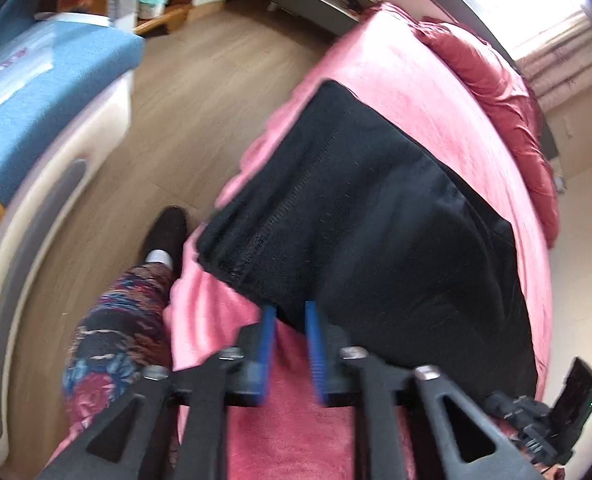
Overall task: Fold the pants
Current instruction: 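Reposition both open grippers over the folded black pants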
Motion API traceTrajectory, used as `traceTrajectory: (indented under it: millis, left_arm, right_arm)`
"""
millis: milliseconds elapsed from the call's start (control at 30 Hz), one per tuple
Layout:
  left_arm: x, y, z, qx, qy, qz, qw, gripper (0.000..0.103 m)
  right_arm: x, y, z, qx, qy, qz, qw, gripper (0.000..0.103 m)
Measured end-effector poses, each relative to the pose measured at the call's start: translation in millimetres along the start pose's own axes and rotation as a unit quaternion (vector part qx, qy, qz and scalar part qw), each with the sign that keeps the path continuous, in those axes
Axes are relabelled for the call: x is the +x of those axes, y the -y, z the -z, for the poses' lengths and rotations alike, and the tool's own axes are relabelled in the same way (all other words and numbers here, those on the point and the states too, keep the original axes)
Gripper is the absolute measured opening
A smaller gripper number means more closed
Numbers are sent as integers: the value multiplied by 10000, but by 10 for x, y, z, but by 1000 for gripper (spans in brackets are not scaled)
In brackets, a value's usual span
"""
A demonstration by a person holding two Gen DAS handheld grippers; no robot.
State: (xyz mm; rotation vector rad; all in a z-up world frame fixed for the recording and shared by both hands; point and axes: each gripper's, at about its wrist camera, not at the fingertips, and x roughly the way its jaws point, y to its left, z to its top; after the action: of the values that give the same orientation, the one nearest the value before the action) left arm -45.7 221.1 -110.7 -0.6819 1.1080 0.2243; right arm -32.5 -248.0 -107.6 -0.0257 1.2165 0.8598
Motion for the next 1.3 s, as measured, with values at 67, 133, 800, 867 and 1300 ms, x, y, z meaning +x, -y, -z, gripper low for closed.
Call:
traceTrajectory:
  millis: [67,133,800,867,1300]
  left_arm:
    - [-65,-31,-16,-61,59,-199,9998,28]
    - [-186,-53,-39,-41,278,-550,9981,28]
    - [375,1301,274,2733,-160,362,9611,28]
    - [400,1270,290,2709,-202,409,9615,28]
    - [581,1134,198,2325,-276,412,9713,25]
  right_arm:
    - [-105,98,-134,131,227,5,9997,3]
    - [-228,252,-304,357,495,0,9981,14]
    - [554,892,-1845,533,-485,-528,9960,44]
    - [648,845,-1829,226,-733,-674,9948,45]
    - [714,1199,-1777,1505,521,-445,9862,6]
